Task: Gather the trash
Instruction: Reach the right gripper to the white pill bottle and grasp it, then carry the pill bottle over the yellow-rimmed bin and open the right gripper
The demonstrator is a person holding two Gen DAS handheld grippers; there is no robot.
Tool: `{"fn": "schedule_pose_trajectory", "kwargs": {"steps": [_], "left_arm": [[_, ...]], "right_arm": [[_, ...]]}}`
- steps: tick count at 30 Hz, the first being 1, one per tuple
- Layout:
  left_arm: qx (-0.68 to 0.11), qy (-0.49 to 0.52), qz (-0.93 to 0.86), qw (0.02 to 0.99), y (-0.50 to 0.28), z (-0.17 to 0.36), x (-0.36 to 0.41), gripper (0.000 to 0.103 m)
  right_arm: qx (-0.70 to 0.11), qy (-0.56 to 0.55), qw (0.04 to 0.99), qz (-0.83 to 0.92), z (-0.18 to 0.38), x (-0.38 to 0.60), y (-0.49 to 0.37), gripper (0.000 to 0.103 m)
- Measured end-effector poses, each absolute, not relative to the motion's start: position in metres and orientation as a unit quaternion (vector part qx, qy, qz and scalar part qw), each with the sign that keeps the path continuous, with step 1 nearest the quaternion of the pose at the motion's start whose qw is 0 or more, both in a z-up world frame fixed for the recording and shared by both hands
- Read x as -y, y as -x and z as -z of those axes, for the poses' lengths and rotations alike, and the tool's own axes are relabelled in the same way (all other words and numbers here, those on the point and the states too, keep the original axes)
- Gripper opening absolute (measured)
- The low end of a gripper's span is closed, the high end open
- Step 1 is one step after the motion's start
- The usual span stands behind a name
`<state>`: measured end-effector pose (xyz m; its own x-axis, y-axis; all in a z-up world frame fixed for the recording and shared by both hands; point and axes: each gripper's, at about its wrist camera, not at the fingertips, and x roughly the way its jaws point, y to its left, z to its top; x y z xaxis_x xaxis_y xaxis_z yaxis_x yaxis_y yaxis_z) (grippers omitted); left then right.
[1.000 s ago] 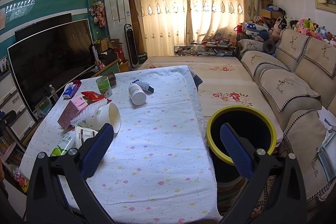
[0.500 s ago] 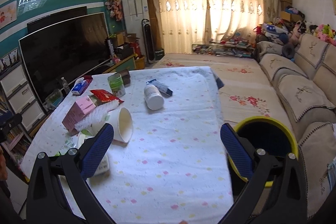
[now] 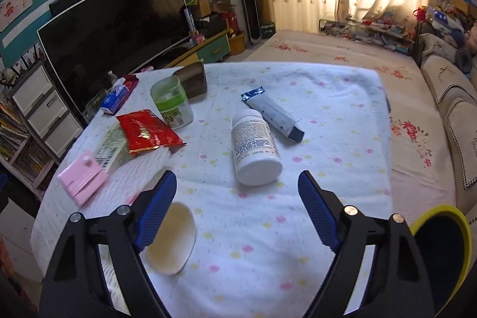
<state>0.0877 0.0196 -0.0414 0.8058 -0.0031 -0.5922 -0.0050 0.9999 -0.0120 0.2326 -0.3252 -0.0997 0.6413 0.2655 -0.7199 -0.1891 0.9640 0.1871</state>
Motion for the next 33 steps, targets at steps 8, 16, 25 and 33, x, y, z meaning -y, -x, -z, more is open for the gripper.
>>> {"fn": "schedule_pose_trajectory", "kwargs": {"steps": [8, 16, 25, 33], "left_arm": [[-0.321, 0.007, 0.0, 0.947, -0.11, 0.053, -0.022, 0.099], [-0.33, 0.013, 0.003, 0.944, -0.122, 0.062, -0.025, 0.099], [-0.326, 0.008, 0.003, 0.945, -0.115, 0.057, -0.022, 0.099], [-0.317, 0.002, 0.012, 0.948, -0.105, 0.051, -0.014, 0.099]], "right_arm": [[-0.43, -0.063, 0.892, -0.126, 0.129, 0.322, -0.27, 0.071], [-0.439, -0.052, 0.888, -0.126, 0.141, 0.316, -0.282, 0.059], [-0.395, -0.037, 0.91, -0.119, 0.115, 0.314, -0.261, 0.045], [-0.352, -0.042, 0.926, -0.128, 0.071, 0.326, -0.218, 0.045]]}}
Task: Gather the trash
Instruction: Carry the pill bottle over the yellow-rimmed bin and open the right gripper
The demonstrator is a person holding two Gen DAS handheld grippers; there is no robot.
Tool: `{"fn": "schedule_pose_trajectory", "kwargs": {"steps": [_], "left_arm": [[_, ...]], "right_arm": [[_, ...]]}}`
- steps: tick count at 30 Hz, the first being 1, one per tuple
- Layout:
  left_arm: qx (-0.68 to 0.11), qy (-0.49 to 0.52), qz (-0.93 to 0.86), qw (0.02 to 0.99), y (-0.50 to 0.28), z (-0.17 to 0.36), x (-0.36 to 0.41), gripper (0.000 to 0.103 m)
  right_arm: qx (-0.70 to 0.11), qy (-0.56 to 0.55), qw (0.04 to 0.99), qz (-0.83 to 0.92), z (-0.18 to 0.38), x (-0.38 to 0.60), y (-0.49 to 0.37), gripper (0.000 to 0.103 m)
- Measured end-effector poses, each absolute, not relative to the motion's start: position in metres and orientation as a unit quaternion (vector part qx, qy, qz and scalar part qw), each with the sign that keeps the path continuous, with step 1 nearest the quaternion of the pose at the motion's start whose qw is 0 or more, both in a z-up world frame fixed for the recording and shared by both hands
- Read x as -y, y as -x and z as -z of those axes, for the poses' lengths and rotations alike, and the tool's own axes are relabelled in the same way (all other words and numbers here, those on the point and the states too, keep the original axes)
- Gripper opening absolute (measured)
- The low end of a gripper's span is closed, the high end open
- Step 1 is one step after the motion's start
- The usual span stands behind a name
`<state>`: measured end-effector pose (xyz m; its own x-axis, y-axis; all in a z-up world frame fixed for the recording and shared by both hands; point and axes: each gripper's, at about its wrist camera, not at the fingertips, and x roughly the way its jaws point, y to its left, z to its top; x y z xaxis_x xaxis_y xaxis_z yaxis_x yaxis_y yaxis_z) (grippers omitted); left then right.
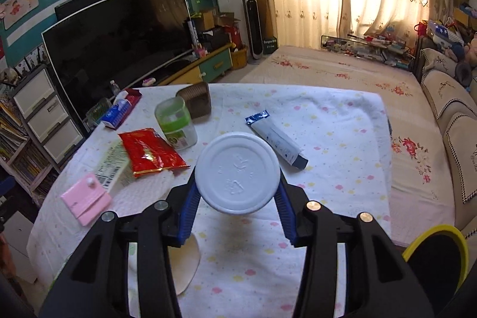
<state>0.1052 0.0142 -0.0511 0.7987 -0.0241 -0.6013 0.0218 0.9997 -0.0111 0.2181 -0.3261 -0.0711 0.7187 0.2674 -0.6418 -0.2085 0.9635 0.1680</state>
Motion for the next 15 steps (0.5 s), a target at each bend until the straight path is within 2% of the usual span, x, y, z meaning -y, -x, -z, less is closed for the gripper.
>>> {"fn": "schedule_pose_trajectory", "kwargs": {"steps": [8, 11, 15], "left_arm": [[-0.309, -0.009, 0.026, 0.951, -0.096, 0.043, -0.002, 0.099], [-0.305, -0.008, 0.035, 0.952, -0.094, 0.041, 0.003, 0.099], [-0.309, -0.007, 0.055, 0.949, -0.094, 0.042, 0.015, 0.099]], "right_arm": [[-0.333, -0.06, 0.938, -0.074, 0.046, 0.385, -0.154, 0.045], [-0.352, -0.072, 0.933, -0.007, 0.052, 0.434, -0.132, 0.045], [-0.425, -0.092, 0.897, 0.087, 0.095, 0.506, -0.124, 0.045]]}}
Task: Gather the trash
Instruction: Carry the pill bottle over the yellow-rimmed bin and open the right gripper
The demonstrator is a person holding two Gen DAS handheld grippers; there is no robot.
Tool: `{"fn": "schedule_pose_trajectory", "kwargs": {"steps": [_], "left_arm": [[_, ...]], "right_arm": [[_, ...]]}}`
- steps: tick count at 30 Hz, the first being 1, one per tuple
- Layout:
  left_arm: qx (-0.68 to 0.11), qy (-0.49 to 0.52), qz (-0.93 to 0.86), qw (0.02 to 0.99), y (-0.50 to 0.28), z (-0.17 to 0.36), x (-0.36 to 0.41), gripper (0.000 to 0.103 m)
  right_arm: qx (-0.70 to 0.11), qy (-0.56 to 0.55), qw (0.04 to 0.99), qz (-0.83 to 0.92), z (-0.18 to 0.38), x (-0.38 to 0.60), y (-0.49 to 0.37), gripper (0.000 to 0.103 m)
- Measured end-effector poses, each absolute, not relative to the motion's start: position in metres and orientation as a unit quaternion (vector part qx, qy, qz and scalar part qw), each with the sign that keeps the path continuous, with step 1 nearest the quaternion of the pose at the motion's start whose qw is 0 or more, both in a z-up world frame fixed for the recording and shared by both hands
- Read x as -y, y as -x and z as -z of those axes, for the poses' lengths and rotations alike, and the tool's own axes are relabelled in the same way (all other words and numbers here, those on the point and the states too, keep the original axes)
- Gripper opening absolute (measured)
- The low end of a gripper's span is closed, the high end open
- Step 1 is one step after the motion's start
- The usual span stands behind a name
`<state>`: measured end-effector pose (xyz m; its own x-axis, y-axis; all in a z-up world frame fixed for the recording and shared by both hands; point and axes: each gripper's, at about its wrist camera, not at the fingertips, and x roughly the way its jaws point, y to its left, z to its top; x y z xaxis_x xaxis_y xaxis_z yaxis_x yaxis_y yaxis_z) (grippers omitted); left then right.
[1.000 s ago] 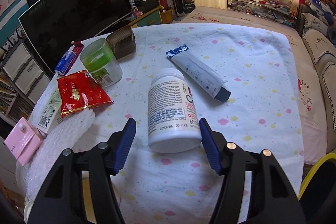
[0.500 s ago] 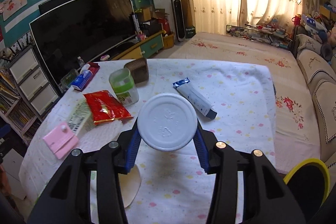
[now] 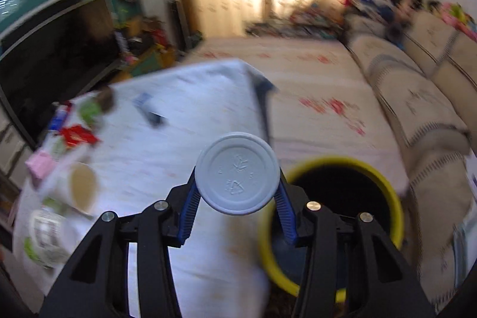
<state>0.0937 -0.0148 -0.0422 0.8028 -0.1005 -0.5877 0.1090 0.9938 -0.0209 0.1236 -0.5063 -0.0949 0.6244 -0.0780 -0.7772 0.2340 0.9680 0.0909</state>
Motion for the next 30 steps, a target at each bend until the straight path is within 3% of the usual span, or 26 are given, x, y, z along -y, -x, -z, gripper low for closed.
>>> {"fn": "schedule_pose_trajectory", "kwargs": {"steps": [5, 10, 18, 30], "left_arm": [[-0.313, -0.021, 0.074, 0.947, -0.09, 0.044, 0.035, 0.099], [-0.316, -0.033, 0.105, 0.942, -0.082, 0.047, 0.056, 0.099], [-0.327, -0.061, 0.181, 0.925, -0.069, 0.053, 0.09, 0.099], [-0.355, -0.07, 0.269, 0.893, -0.059, 0.066, 0.127, 0.099]], "right_arm": [[-0.538, -0.1, 0.825, 0.139, 0.182, 0.556, -0.141, 0.045], [-0.592, -0.108, 0.783, 0.157, 0.228, 0.575, -0.153, 0.045], [-0.615, -0.119, 0.763, 0.158, 0.243, 0.577, -0.159, 0.047], [-0.59, -0.123, 0.784, 0.148, 0.228, 0.574, -0.15, 0.052]]}}
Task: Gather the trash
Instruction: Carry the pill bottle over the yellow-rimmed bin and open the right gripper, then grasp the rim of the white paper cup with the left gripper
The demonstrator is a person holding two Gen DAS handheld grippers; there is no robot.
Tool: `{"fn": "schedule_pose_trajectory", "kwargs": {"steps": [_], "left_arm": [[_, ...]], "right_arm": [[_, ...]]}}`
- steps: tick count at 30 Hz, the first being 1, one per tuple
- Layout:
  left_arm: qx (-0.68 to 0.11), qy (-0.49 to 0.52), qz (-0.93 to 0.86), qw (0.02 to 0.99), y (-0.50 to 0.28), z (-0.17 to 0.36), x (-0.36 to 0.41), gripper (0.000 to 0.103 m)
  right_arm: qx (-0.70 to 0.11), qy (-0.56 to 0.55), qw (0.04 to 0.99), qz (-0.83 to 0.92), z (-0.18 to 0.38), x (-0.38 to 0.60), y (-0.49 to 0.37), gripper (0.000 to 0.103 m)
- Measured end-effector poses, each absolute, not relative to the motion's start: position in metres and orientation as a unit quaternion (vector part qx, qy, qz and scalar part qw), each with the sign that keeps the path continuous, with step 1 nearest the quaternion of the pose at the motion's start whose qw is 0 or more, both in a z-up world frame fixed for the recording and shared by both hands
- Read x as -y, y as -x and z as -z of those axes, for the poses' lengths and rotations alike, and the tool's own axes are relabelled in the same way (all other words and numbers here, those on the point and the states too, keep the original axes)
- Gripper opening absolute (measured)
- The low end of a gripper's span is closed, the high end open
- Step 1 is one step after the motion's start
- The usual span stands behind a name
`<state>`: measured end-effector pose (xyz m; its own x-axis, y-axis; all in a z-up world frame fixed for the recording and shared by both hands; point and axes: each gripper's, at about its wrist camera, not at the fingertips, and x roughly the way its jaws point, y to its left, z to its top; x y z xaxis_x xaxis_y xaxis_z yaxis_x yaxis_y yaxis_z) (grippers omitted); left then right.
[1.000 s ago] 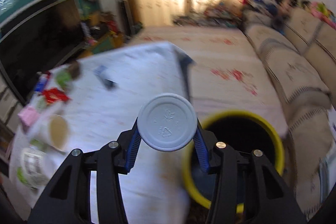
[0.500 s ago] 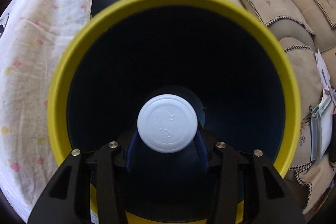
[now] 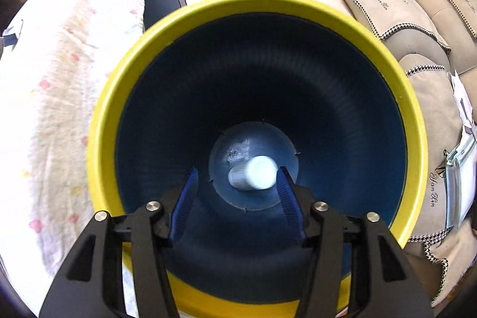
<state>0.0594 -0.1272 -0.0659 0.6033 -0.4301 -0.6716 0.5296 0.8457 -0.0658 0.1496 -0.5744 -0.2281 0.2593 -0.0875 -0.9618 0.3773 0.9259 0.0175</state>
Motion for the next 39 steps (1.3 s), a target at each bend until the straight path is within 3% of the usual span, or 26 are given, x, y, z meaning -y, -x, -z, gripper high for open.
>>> {"fn": "schedule_pose_trajectory", "kwargs": {"steps": [3, 17, 21, 29, 39], "left_arm": [[-0.371, -0.076, 0.28, 0.882, -0.063, 0.074, 0.139, 0.091], [-0.426, -0.076, 0.295, 0.852, -0.097, 0.117, 0.169, 0.012], [-0.427, -0.063, 0.304, 0.85, -0.092, 0.116, 0.171, 0.006], [-0.387, -0.093, 0.336, 0.853, -0.077, 0.095, 0.194, 0.006], [-0.375, -0.119, 0.426, 0.815, -0.089, 0.072, 0.307, 0.006]], "right_arm": [[-0.581, -0.124, 0.791, 0.145, 0.22, 0.573, -0.145, 0.052], [-0.549, -0.118, 0.818, 0.126, 0.186, 0.55, -0.121, 0.054], [-0.542, -0.115, 0.823, 0.123, 0.181, 0.547, -0.118, 0.054], [-0.514, -0.11, 0.841, 0.13, 0.16, 0.546, -0.099, 0.054], [-0.463, -0.12, 0.862, 0.17, 0.127, 0.571, -0.051, 0.054]]}}
